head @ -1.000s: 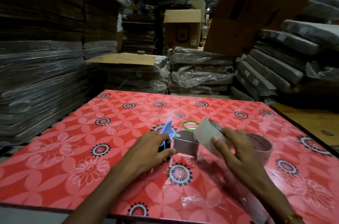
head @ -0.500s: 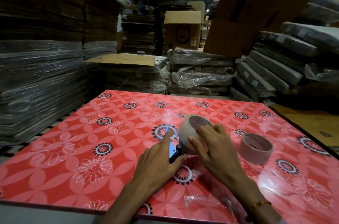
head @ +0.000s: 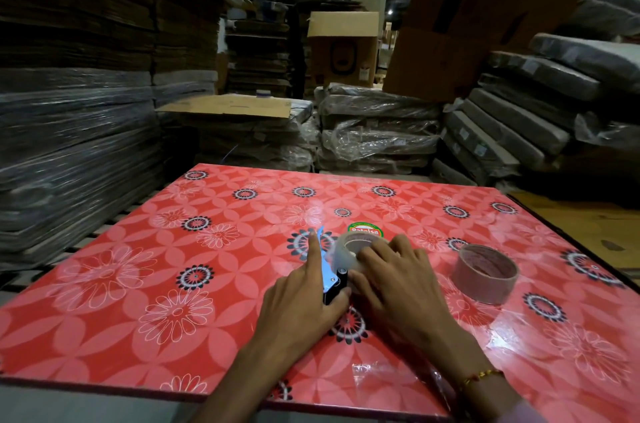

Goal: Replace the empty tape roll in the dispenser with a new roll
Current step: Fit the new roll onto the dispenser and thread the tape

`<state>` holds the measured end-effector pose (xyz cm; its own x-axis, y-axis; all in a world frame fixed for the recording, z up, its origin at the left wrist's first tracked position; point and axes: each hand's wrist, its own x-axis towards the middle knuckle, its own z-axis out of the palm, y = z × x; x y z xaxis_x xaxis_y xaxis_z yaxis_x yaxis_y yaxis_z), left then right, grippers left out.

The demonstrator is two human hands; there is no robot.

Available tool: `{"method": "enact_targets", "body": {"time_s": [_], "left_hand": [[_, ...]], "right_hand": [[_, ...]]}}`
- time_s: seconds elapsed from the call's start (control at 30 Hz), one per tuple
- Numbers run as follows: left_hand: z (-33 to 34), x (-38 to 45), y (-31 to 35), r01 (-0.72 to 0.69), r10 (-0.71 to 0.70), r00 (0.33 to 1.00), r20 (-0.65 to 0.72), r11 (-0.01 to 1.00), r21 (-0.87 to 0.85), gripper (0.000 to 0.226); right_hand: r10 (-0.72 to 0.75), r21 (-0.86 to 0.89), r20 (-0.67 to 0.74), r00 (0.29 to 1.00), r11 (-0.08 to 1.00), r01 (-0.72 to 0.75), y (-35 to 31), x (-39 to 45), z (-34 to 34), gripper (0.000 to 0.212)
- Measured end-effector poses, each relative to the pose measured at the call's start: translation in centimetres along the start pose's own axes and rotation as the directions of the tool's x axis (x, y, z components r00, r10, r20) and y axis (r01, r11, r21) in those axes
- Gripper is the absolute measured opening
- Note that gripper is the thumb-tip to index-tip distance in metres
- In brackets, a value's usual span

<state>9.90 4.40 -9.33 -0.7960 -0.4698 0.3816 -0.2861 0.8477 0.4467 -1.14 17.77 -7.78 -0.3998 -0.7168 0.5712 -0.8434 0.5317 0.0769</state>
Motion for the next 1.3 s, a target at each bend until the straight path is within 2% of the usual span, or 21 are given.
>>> {"method": "enact_targets", "body": {"time_s": [0.2, 0.33, 0.4, 0.53, 0.63, 0.8, 0.93, 1.3], "left_hand": [[0.0, -0.3, -0.1, -0.02, 0.019, 0.999, -0.029, 0.999, -0.04, 0.089], [-0.1, -0.3, -0.8, -0.054, 0.041, 0.994, -0.099, 0.99, -0.128, 0.066], [-0.2, -0.3, -1.0, -0.058, 0.039, 0.991, -0.125, 0.987, -0.152, 0.055], [-0.3, -0.3, -1.0, -0.051, 0.03, 0.992, -0.122, 0.985, -0.167, 0.048], [-0.5, -0.4, -0.9, -0.052, 0.033, 0.993, -0.109, 0.983, -0.178, 0.049], [-0.7, -0.4, -0.7, -0.048, 0.029, 0.994, -0.103, 0.98, -0.192, 0.047], [-0.8, -0.4, -0.8, -0.037, 0.018, 0.995, -0.097, 0.979, -0.201, 0.048], [-0.9, -0.5, -0.9, -0.017, -0.01, 0.994, -0.107, 0.968, -0.251, 0.04]], "right_hand": [[0.056, -0.027, 0.019, 0.998, 0.998, -0.055, -0.8, -0.5, -0.6, 0.022], [0.036, -0.02, 0.07, 0.997, 0.999, -0.035, -0.7, -0.5, -1.2, 0.029], [0.025, 0.01, 0.071, 0.997, 1.0, -0.026, -0.4, -0.4, -1.7, 0.031], [-0.005, 0.149, 0.045, 0.999, 0.989, -0.002, 0.1, 1.5, -2.6, 0.034], [-0.051, 0.223, 0.137, 0.989, 0.975, 0.019, 0.1, 3.9, -2.1, 0.034], [-0.031, 0.307, 0.295, 0.955, 0.95, -0.063, -0.8, 6.6, -0.6, 0.03], [-0.014, 0.357, 0.363, 0.932, 0.926, -0.125, -0.6, 7.8, -0.4, 0.024], [-0.043, 0.45, 0.285, 0.958, 0.888, -0.093, -0.6, 7.4, 0.2, 0.021]]}}
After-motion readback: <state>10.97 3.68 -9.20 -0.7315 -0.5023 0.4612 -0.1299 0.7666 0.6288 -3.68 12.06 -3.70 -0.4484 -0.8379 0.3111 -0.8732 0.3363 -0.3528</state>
